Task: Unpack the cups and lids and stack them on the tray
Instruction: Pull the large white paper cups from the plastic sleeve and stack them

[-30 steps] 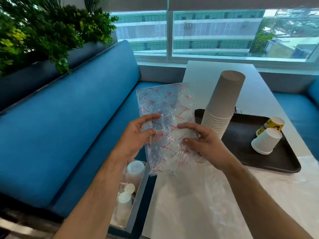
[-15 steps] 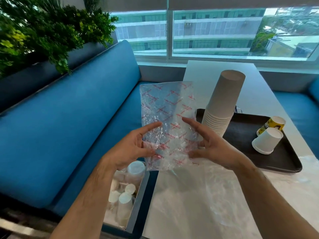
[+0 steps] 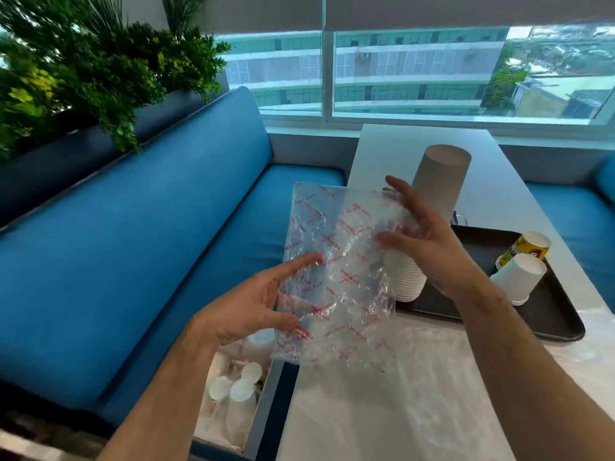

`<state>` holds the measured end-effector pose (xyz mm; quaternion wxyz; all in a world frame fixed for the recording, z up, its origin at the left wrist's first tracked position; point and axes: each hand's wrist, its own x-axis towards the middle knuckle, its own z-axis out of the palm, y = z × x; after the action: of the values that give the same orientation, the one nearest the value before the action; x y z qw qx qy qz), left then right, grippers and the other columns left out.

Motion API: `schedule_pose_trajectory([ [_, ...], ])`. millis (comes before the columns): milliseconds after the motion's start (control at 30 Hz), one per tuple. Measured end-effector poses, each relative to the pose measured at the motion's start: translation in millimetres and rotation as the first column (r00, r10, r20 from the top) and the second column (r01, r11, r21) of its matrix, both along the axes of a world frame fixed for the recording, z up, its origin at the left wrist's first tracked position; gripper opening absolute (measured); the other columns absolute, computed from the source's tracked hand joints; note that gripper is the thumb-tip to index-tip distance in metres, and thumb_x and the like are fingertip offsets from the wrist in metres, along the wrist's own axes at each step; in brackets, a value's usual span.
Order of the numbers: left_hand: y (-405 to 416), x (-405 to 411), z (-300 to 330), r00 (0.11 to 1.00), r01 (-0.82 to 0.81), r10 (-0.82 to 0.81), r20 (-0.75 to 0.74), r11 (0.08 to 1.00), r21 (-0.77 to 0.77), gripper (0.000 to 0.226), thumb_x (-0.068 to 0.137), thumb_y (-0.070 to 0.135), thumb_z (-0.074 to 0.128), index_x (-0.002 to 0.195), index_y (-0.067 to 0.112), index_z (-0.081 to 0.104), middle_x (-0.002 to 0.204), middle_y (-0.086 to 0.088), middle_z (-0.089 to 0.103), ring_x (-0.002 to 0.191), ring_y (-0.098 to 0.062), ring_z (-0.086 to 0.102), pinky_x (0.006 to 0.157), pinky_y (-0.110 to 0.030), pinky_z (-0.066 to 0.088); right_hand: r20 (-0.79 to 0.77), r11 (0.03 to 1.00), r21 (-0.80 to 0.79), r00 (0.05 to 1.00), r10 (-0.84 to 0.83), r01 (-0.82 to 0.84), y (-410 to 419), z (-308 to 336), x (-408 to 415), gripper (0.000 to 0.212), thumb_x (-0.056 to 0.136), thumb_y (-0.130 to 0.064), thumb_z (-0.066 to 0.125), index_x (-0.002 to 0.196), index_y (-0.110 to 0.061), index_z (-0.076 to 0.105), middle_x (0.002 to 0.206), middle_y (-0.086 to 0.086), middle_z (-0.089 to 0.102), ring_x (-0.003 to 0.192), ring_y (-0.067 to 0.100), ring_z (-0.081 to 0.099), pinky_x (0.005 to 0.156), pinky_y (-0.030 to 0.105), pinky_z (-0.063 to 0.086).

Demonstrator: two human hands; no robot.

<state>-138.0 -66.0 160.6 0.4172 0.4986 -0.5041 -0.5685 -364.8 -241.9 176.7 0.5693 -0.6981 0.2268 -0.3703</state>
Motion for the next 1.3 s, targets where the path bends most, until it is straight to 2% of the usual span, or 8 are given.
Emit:
schedule_pose_trajectory([
  [100,1,1,3,0.994,0.062,-0.066,0.083,0.997,0.05,0.093,0.084,-0.019,0.065,0.15,0.042,0.039,0.159,0.028,0.025,0.12,-0.024,0.065,0.095,-0.04,0.057,-0.219,0.856,-0.501,0.938,-0.27,0.13,-6,24,-1,0.065,0.092,-0.022,0.073,0.147,-0.039,0.042,0.151,-0.017,0.037,0.127,0.001,0.043,0.102,0.013,0.036],
  [167,-2,-1,7,0.978,0.112,-0.122,0.168,0.992,0.063,0.093,0.085,-0.017,0.065,0.15,0.044,0.037,0.159,0.029,0.024,0.121,-0.021,0.065,0.098,-0.039,0.055,-0.288,0.788,-0.613,0.915,-0.283,0.05,-11,38,7,0.059,0.093,-0.033,0.07,0.147,-0.034,0.045,0.148,-0.015,0.041,0.132,0.002,0.039,0.111,0.02,0.03],
  [333,-7,-8,15,0.935,0.204,-0.223,0.274,0.974,0.096,0.09,0.088,-0.013,0.065,0.149,0.047,0.036,0.156,0.031,0.03,0.122,-0.015,0.064,0.105,-0.039,0.051,-0.603,0.903,-0.328,0.798,0.024,-0.275,-19,69,36,0.031,0.095,-0.041,0.065,0.116,-0.019,0.072,0.103,-0.01,0.075,0.096,0.007,0.07,0.098,0.037,0.054],
  [500,-5,-13,16,0.926,0.226,-0.249,0.284,0.968,0.113,0.09,0.088,-0.015,0.061,0.149,0.047,0.036,0.15,0.035,0.037,0.12,-0.013,0.065,0.103,-0.033,0.052,-0.523,0.944,-0.214,0.846,0.108,-0.252,-30,73,48,0.032,0.096,-0.032,0.066,0.09,-0.003,0.076,0.078,0.001,0.075,0.07,0.012,0.068,0.071,0.031,0.048],
  [700,0,-10,15,0.946,0.205,-0.222,0.237,0.974,0.096,0.092,0.086,-0.017,0.063,0.148,0.046,0.039,0.153,0.033,0.033,0.12,-0.016,0.066,0.098,-0.033,0.055,-0.335,0.995,-0.068,0.941,0.045,-0.071,-35,68,51,0.032,0.101,-0.038,0.056,0.097,-0.009,0.069,0.094,0.0,0.075,0.079,0.022,0.066,0.078,0.038,0.05],
  [867,6,3,17,0.966,0.169,-0.181,0.186,0.983,0.079,0.091,0.085,-0.014,0.067,0.147,0.047,0.041,0.156,0.031,0.03,0.122,-0.021,0.065,0.089,-0.028,0.057,-0.684,0.937,-0.062,0.698,0.21,-0.343,-32,69,26,0.025,0.099,-0.036,0.06,0.09,-0.018,0.074,0.07,-0.012,0.072,0.062,0.003,0.066,0.061,0.016,0.05],
  [1067,11,10,17,0.98,0.154,-0.159,0.116,0.987,0.05,0.091,0.084,-0.02,0.065,0.149,0.04,0.04,0.154,0.035,0.033,0.121,-0.024,0.065,0.085,-0.028,0.058,-0.466,0.984,-0.116,0.882,0.07,-0.139,-41,56,21,0.025,0.093,-0.034,0.066,0.083,-0.013,0.077,0.072,0.0,0.074,0.063,0.009,0.067,0.07,0.027,0.055],
  [1300,18,17,14,0.992,0.108,-0.111,0.06,0.993,0.048,0.091,0.084,-0.02,0.065,0.149,0.038,0.04,0.155,0.032,0.032,0.121,-0.028,0.065,0.087,-0.041,0.06,-0.51,0.983,-0.17,0.86,-0.028,-0.069,-47,44,12,0.022,0.09,-0.034,0.071,0.085,-0.014,0.079,0.074,0.001,0.076,0.066,0.009,0.067,0.067,0.019,0.056],
])
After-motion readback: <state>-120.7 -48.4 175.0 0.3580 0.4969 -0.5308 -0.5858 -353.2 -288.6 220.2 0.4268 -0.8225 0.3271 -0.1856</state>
